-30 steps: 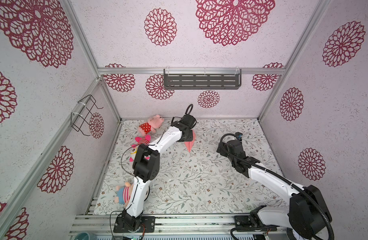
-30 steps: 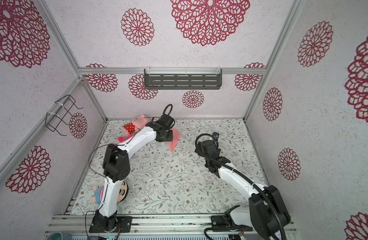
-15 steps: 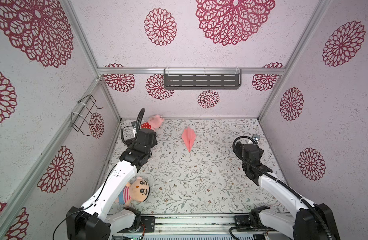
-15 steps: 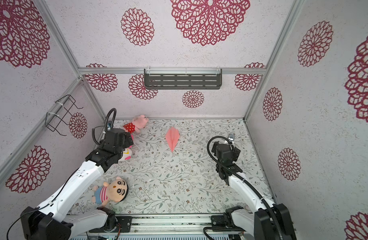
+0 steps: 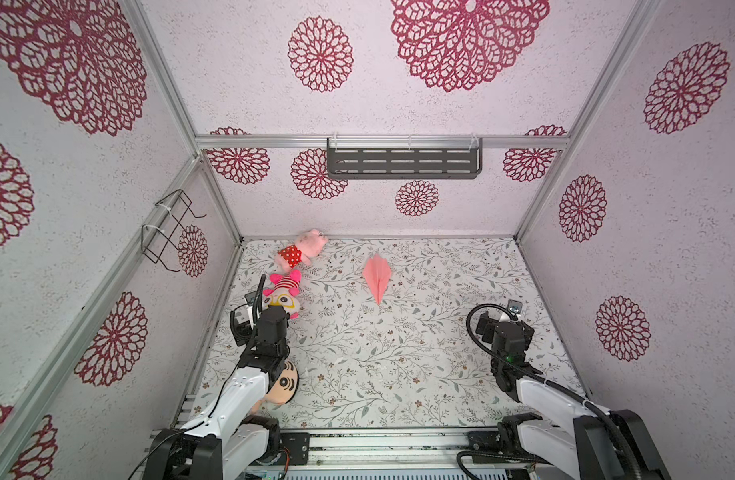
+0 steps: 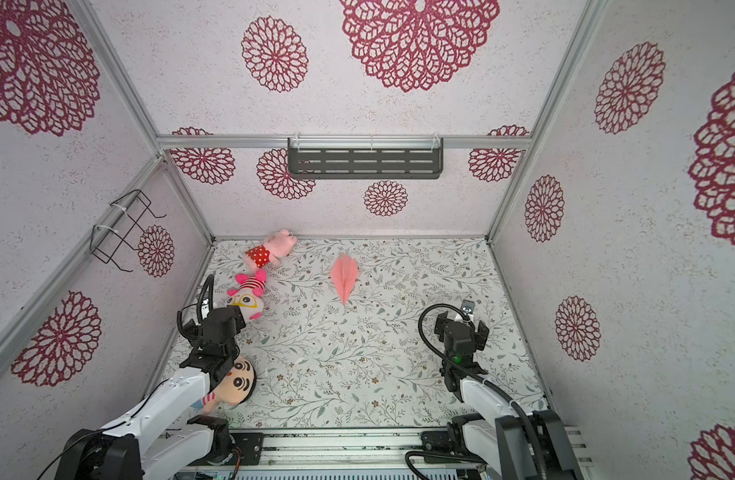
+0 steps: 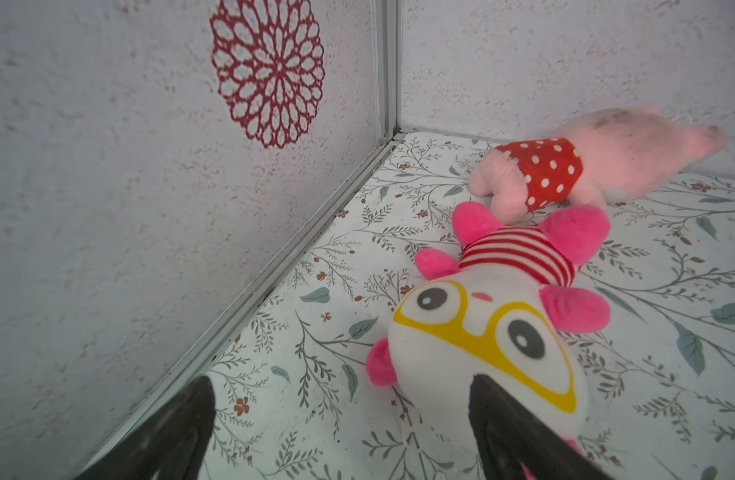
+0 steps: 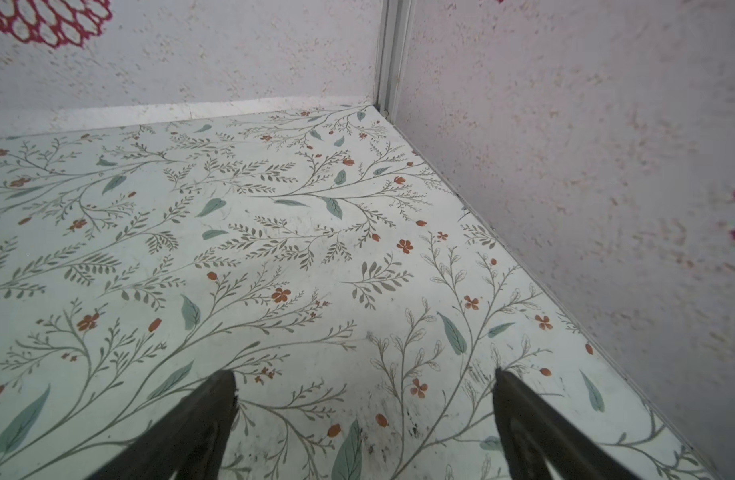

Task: Fold a paper plane with a square sheet of paper (pick it up from the middle)

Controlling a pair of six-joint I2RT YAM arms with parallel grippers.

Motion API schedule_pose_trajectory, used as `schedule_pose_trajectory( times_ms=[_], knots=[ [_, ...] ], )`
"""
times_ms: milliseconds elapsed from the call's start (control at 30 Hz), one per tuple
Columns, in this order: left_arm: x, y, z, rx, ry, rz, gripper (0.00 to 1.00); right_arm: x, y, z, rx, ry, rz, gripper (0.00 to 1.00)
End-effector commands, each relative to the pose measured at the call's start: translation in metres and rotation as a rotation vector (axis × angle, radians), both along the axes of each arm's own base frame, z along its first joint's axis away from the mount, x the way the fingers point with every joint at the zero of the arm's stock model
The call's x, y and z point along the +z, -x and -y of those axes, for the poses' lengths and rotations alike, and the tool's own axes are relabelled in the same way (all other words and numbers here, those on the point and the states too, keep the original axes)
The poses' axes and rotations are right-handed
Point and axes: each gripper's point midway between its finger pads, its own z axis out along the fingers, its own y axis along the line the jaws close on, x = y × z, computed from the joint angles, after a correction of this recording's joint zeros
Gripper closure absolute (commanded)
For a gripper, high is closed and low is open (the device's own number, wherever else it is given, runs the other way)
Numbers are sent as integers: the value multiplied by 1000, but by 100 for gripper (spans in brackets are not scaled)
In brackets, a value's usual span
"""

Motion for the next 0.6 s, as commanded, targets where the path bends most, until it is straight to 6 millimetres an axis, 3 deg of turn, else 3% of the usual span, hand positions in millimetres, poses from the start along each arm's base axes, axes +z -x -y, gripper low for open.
schedule_pose_trajectory(
  times_ms=[0, 167, 367, 567],
  knots=[
    [29, -18, 6, -84, 6, 186, 3, 25, -18, -5, 67, 44, 105, 1],
    [9, -33, -1, -148, 26, 167, 3, 23, -31, -14, 155, 44, 113, 1],
    [5, -64, 2, -316, 94, 164, 3, 27, -43, -18, 235, 15, 164, 1],
    [-3, -74, -4, -371, 126, 236, 3, 16, -57, -20, 273, -16, 166, 1]
  ],
)
